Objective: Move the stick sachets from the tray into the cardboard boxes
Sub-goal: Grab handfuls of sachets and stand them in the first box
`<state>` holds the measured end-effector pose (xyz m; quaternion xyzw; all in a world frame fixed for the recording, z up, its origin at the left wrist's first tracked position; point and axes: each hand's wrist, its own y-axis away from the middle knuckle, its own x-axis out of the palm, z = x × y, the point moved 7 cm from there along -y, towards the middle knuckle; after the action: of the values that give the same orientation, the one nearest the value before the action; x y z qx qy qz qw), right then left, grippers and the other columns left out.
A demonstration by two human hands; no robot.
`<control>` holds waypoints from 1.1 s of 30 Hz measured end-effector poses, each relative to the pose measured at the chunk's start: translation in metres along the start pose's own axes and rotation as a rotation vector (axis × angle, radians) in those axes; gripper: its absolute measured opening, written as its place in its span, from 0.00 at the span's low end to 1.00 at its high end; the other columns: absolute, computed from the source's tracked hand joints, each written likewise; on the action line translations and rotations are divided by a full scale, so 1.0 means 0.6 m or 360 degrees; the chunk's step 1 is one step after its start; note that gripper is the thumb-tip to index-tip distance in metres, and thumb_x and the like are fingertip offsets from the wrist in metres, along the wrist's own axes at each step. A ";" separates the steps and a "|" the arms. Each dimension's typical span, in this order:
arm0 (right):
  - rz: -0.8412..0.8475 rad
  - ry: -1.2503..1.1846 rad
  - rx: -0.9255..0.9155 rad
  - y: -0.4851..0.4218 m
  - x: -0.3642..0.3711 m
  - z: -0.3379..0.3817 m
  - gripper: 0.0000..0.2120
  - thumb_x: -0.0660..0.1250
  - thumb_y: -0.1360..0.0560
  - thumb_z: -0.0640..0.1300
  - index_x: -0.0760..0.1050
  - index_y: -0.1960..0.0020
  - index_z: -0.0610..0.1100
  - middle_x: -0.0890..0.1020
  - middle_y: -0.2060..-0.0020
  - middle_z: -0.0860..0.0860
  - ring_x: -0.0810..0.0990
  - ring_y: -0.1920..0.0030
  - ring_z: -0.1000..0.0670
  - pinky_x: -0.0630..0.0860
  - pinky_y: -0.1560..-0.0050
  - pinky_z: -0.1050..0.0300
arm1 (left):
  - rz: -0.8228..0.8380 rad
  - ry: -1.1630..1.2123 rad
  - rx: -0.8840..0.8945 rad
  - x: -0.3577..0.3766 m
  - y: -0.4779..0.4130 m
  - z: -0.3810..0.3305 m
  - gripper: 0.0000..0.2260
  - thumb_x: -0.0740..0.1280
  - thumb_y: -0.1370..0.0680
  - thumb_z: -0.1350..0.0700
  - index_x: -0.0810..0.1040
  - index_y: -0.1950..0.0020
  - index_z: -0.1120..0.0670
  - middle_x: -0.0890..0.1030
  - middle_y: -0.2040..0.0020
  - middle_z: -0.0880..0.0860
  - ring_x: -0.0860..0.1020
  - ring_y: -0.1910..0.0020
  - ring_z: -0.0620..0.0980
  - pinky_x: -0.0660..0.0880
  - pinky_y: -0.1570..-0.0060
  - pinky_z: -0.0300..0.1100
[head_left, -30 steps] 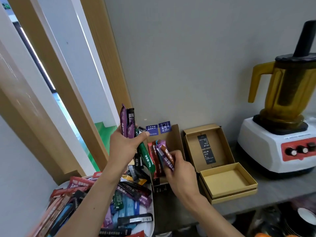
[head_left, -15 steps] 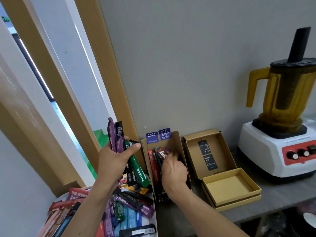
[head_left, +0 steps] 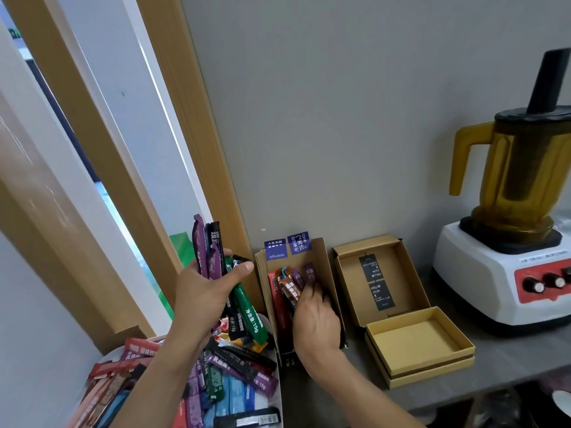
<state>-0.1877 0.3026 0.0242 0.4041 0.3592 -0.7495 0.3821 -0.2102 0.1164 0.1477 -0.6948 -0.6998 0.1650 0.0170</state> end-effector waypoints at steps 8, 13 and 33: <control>0.0074 -0.0122 0.0018 0.010 0.008 0.001 0.32 0.63 0.16 0.41 0.53 0.17 0.43 0.66 0.21 0.46 0.66 0.22 0.43 0.76 0.31 0.51 | -0.0011 -0.0001 -0.0010 0.010 0.001 -0.005 0.15 0.82 0.30 0.51 0.82 0.47 0.47 0.86 0.52 0.54 0.84 0.49 0.54 0.80 0.43 0.52; 0.0179 -0.0240 0.0062 0.008 0.013 0.004 0.36 0.66 0.18 0.42 0.50 0.16 0.42 0.65 0.21 0.44 0.70 0.25 0.43 0.74 0.29 0.50 | -0.0024 0.0028 -0.0009 0.008 0.005 -0.008 0.15 0.82 0.30 0.52 0.83 0.46 0.48 0.86 0.51 0.52 0.84 0.49 0.51 0.79 0.50 0.46; 0.0324 -0.0717 0.0111 0.004 0.019 -0.015 0.34 0.70 0.20 0.44 0.59 0.19 0.43 0.69 0.24 0.47 0.70 0.24 0.46 0.69 0.23 0.49 | -0.0033 0.0033 -0.0057 0.011 0.012 -0.007 0.15 0.82 0.29 0.53 0.82 0.47 0.48 0.86 0.51 0.53 0.84 0.49 0.53 0.80 0.45 0.50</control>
<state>-0.1871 0.3061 0.0097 0.2738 0.1964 -0.7902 0.5120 -0.2023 0.1234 0.1483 -0.6893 -0.7097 0.1452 0.0136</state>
